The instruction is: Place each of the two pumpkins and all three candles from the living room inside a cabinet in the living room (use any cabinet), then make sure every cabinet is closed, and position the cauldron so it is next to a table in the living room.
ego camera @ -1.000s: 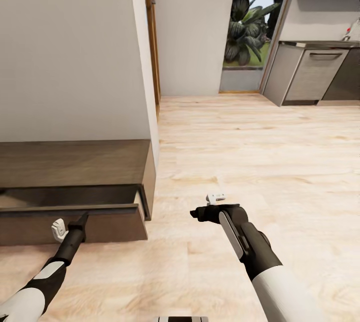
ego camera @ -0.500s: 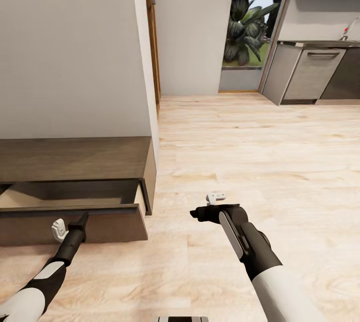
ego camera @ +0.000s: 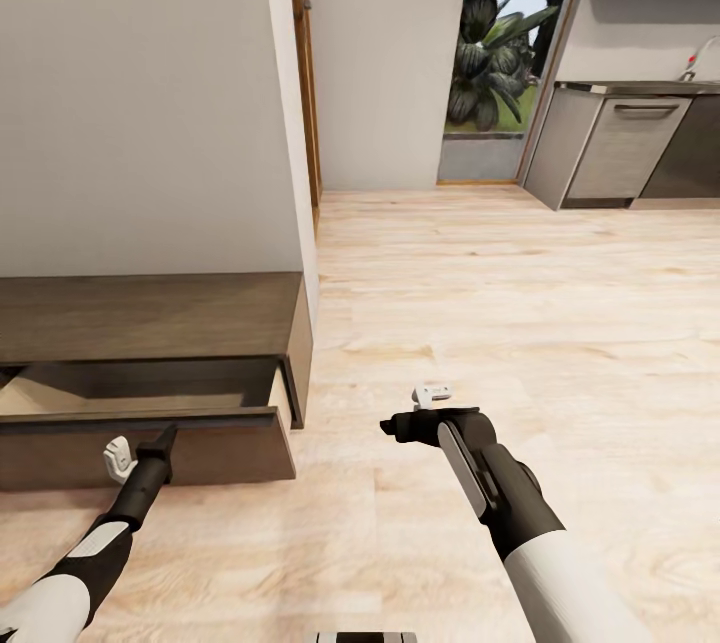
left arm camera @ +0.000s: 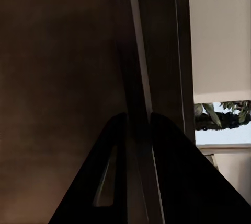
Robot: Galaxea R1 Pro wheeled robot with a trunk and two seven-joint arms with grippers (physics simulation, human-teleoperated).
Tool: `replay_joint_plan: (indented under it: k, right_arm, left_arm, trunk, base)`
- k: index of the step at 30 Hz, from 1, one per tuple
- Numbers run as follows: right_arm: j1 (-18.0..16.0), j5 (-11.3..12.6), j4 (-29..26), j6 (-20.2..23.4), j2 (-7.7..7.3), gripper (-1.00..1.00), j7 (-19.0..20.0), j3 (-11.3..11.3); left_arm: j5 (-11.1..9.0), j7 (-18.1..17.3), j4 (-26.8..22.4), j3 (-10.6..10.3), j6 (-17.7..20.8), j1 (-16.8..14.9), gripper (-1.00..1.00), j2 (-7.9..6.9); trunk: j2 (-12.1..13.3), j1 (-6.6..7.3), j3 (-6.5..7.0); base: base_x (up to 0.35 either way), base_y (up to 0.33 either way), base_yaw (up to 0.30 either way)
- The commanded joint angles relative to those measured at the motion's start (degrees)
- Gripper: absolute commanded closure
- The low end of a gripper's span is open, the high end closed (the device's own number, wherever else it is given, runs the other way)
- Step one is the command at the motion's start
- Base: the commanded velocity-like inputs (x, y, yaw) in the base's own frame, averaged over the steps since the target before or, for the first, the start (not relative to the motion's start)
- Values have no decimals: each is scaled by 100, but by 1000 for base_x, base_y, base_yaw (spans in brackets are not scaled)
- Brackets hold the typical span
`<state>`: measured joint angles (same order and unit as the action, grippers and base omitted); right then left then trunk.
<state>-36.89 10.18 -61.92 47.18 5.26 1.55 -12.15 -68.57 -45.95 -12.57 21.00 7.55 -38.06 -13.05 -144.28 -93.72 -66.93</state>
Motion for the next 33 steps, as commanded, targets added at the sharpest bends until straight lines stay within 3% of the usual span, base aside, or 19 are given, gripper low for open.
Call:
replay_joint_plan:
  k: [1,9,22,33]
  right_arm:
    - [-3,2,-4,26,-1,-100,11,2]
    - [-3,2,-4,27,1,-100,8,2]
    - [-1,9,-4,25,1,-100,4,2]
    - [6,11,-4,20,-7,-100,3,-231]
  left_arm:
    - [-59,6,97,70,35,0,100,-4]
    - [-60,218,88,70,36,0,100,-4]
    - [-60,234,88,70,36,0,100,-8]
    - [-55,236,88,70,36,0,100,-10]
  trunk:
    - [-1,1,-6]
    - [-1,1,-6]
    - [-1,1,-6]
    - [-1,1,-6]
  base:
    - [-100,0,0]
    - [-44,0,0]
    - [-82,0,0]
    - [-3,0,0]
